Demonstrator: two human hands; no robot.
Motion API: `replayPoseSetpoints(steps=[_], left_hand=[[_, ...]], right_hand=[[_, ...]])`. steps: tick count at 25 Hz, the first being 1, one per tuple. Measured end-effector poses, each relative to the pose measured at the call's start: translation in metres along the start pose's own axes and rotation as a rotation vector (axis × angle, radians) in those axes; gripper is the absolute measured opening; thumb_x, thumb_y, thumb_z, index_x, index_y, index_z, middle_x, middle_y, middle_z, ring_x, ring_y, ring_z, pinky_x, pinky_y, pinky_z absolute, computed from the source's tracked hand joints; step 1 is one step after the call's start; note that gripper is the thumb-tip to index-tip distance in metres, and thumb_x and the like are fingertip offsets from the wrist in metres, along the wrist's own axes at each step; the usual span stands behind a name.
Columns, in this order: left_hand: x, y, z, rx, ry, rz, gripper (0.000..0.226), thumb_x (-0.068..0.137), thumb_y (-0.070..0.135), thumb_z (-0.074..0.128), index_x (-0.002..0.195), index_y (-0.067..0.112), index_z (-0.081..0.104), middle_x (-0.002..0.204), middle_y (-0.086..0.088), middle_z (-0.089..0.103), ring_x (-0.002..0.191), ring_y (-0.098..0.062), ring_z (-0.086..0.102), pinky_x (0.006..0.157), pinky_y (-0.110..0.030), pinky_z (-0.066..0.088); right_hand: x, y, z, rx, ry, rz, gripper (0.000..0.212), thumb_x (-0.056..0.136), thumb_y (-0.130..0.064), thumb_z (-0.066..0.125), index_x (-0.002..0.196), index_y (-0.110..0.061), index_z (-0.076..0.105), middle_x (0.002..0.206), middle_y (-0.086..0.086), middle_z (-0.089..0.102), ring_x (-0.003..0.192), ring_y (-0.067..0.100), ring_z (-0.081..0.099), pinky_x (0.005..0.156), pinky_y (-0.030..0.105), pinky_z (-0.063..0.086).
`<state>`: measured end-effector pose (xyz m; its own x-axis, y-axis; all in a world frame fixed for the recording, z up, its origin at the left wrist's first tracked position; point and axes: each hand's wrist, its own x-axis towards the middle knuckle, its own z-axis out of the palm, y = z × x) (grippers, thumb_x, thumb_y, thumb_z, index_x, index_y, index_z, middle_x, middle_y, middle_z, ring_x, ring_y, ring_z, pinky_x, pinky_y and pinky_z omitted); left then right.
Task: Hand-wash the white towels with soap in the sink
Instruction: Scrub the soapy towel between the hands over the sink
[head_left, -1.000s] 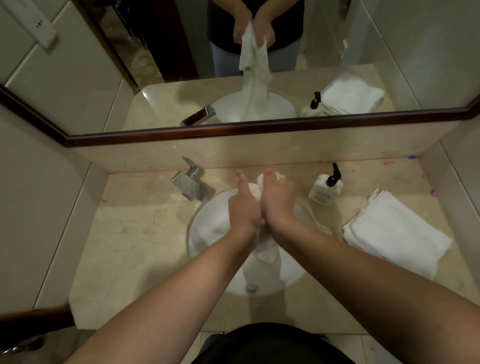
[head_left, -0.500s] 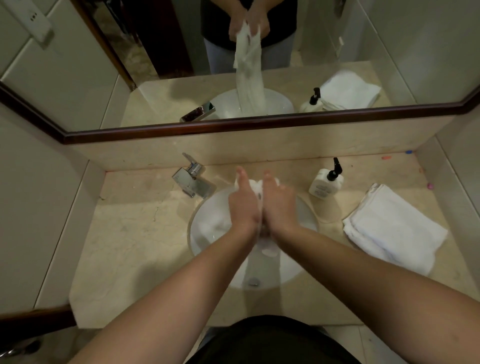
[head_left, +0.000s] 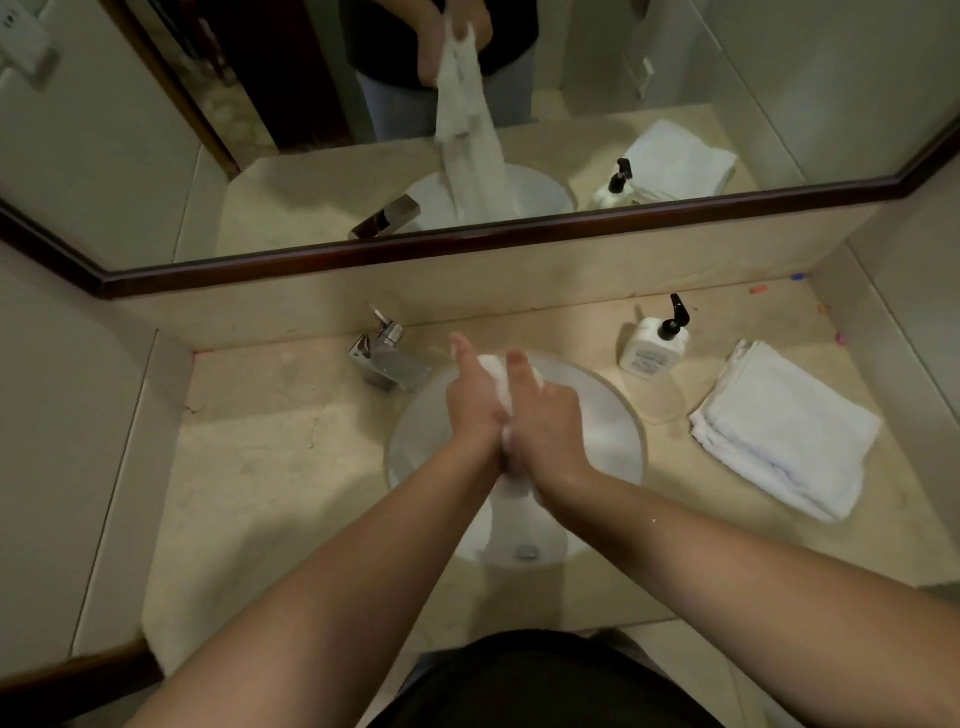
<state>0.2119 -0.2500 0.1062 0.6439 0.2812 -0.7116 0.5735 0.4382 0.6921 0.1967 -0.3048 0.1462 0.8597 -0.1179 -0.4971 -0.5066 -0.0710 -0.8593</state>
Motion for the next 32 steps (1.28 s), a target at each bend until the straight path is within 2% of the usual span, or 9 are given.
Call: replayPoseSetpoints(steps=[2,5,13,20,22,26,28,30,32], left_hand=[[-0.005,-0.001,-0.001,0.065,-0.044,0.049,0.082,0.089,0.08,0.031,0.09,0.007,0.07,0.082,-0.008,0.071,0.078,-0.021,0.068,0.073,-0.034,0.053],[-0.001,0.001,-0.009,0.02,-0.055,0.028,0.081,0.085,0.083,0.033,0.084,0.009,0.067,0.079,-0.01,0.066,0.079,-0.025,0.066,0.077,-0.037,0.053],[0.008,0.007,-0.03,-0.009,-0.04,0.03,0.07,0.089,0.078,0.037,0.073,0.014,0.061,0.065,-0.003,0.064,0.069,-0.022,0.065,0.078,-0.038,0.054],[0.018,-0.007,-0.041,0.159,-0.142,0.031,0.053,0.1,0.065,0.027,0.098,0.022,0.058,0.088,0.012,0.055,0.076,-0.007,0.053,0.07,-0.023,0.043],[0.039,-0.005,-0.05,0.19,-0.108,0.015,0.064,0.099,0.067,0.024,0.111,0.016,0.062,0.096,0.009,0.052,0.084,-0.009,0.051,0.075,-0.022,0.041],[0.067,-0.017,-0.062,0.312,-0.044,0.011,0.058,0.096,0.071,0.024,0.073,0.023,0.046,0.076,-0.002,0.046,0.064,-0.012,0.043,0.059,-0.024,0.035],[0.081,-0.025,-0.064,0.376,-0.093,-0.036,0.062,0.097,0.07,0.022,0.101,0.021,0.061,0.099,-0.005,0.059,0.089,-0.019,0.057,0.077,-0.026,0.043],[0.101,-0.037,-0.063,0.505,-0.139,-0.054,0.079,0.095,0.073,0.025,0.148,0.016,0.041,0.146,-0.007,0.046,0.134,-0.027,0.044,0.108,-0.036,0.036],[0.119,-0.049,-0.065,0.567,-0.186,-0.12,0.095,0.078,0.086,0.043,0.145,0.019,0.041,0.147,-0.004,0.046,0.136,-0.028,0.044,0.114,-0.047,0.036]], right_hand=[[0.0,-0.012,0.0,0.032,0.007,0.051,0.06,0.103,-0.048,0.038,0.103,0.007,0.064,0.108,0.027,0.067,0.115,0.04,0.06,0.085,0.038,0.051],[0.008,-0.001,0.011,-0.027,0.09,-0.054,0.052,0.101,-0.053,0.042,0.08,-0.01,0.063,0.078,0.006,0.068,0.078,0.022,0.067,0.059,0.023,0.046],[0.009,0.024,0.035,-0.164,0.111,-0.121,0.058,0.098,-0.057,0.031,0.102,-0.009,0.064,0.093,0.017,0.066,0.083,0.027,0.064,0.078,0.031,0.053],[0.051,0.046,0.019,-0.072,0.238,0.0,0.062,0.096,-0.061,0.042,0.054,-0.016,0.035,0.048,-0.001,0.04,0.047,0.017,0.041,0.055,0.033,0.038],[0.06,0.065,0.007,-0.13,0.206,0.001,0.06,0.092,-0.064,0.048,0.057,-0.015,0.041,0.053,-0.003,0.046,0.051,0.015,0.046,0.059,0.033,0.042],[0.076,0.084,-0.023,-0.191,0.106,0.07,0.054,0.089,-0.062,0.054,0.109,-0.013,0.066,0.105,0.002,0.069,0.091,0.015,0.065,0.083,0.03,0.049],[0.083,0.094,-0.033,-0.142,0.027,0.119,0.04,0.094,-0.053,0.057,0.112,-0.018,0.065,0.107,0.001,0.07,0.094,0.016,0.066,0.078,0.028,0.051],[0.096,0.107,-0.038,-0.101,-0.052,0.223,0.044,0.09,-0.056,0.062,0.118,-0.022,0.062,0.109,0.0,0.071,0.097,0.019,0.067,0.076,0.03,0.055],[0.111,0.122,-0.038,-0.024,-0.075,0.32,0.065,0.08,-0.06,0.071,0.128,-0.019,0.058,0.114,0.002,0.071,0.103,0.023,0.068,0.091,0.043,0.055]])
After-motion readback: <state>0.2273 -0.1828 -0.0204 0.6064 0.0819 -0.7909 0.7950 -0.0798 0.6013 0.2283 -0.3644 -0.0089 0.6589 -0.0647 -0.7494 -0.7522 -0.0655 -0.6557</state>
